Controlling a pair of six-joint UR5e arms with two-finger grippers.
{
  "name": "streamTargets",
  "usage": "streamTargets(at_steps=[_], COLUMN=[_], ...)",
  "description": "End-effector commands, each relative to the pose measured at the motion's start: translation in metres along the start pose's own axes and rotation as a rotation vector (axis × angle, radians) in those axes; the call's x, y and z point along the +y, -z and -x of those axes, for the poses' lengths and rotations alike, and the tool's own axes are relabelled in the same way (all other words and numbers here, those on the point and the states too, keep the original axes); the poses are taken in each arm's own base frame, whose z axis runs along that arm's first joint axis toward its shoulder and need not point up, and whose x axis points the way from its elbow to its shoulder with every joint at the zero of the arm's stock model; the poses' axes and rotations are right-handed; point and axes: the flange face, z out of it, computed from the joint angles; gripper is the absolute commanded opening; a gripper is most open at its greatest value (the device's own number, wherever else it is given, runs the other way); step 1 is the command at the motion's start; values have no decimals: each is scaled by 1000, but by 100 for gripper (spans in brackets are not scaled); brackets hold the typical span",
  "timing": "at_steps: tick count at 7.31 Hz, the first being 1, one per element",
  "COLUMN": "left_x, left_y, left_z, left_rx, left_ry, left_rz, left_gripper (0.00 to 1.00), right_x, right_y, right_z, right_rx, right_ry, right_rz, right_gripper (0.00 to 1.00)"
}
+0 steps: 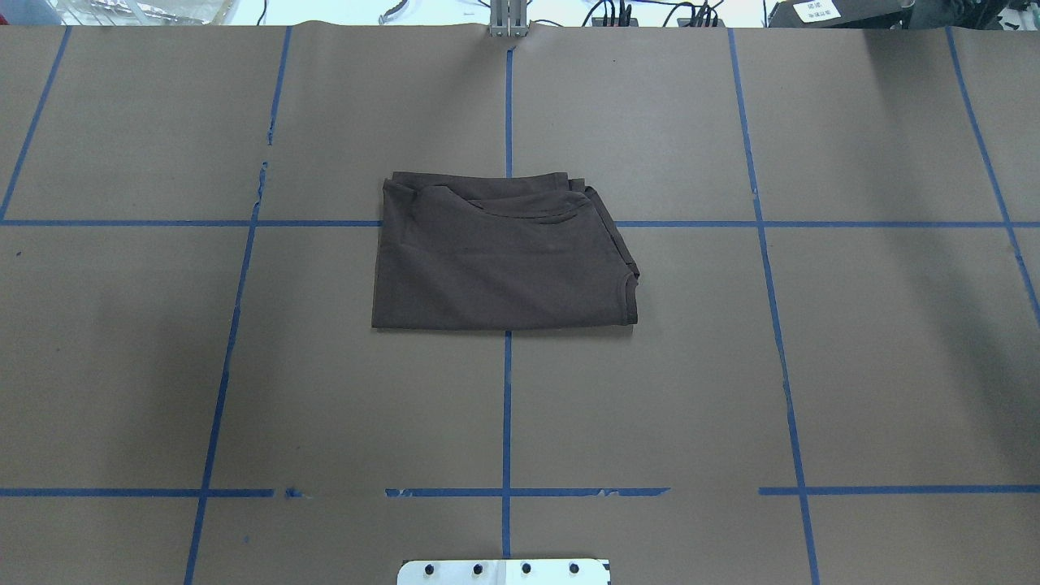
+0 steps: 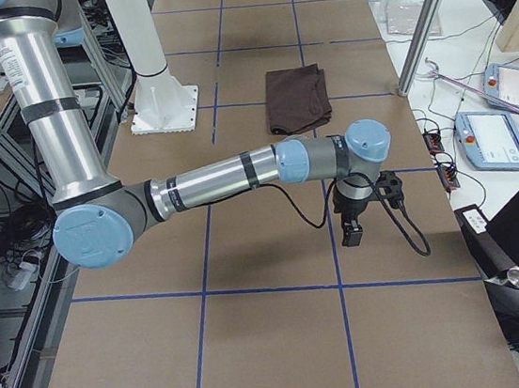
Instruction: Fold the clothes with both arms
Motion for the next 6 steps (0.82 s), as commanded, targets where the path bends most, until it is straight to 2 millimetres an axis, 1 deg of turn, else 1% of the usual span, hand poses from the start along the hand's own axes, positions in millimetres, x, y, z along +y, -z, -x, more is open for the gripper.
streamTargets(at_steps=[1, 2, 3, 6], left_x=[2, 6, 12, 16], left_y=[1, 7, 3, 0], left_z=[1, -5, 0, 3], left_rx=[-18, -15, -18, -17], left_ry=[-1, 12, 70, 79], left_rz=[3, 15, 76, 85], left_gripper=[100, 100, 100, 100], right_x=[0, 1, 2, 2], right_y=[0, -2, -2, -1], right_z=[0, -1, -2, -1], right_rx=[-2, -3, -3, -4], right_ry=[0, -2, -2, 2], right_rz=[1, 3, 3, 0], right_gripper=[100, 100, 100, 100])
